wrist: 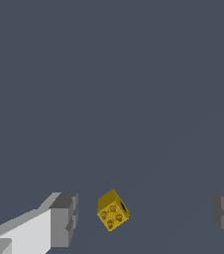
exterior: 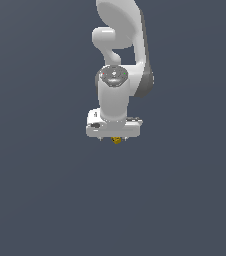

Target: Pick up the object and move it to a goal position.

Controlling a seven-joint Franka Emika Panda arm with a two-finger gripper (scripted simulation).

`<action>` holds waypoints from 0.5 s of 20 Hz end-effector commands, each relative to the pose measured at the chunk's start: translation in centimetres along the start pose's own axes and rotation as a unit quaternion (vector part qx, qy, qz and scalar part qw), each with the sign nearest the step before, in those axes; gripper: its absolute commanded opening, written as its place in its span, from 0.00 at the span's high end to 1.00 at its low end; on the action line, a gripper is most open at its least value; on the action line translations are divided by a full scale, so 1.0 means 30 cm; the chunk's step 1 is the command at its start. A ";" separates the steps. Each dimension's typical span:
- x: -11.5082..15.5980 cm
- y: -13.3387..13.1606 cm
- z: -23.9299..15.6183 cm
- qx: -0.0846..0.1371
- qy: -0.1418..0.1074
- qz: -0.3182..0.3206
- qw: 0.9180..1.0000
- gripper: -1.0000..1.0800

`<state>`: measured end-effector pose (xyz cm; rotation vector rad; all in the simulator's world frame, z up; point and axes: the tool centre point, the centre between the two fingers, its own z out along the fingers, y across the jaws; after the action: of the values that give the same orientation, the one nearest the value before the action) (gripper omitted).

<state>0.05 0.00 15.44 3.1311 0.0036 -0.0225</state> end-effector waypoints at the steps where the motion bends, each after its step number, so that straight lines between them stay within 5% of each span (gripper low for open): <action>1: 0.000 0.000 0.000 0.000 0.000 0.000 1.000 0.04; 10: 0.018 0.087 -0.020 0.000 0.009 0.007 1.000 0.04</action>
<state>0.48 -2.12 15.91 3.1313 -0.0133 -0.0004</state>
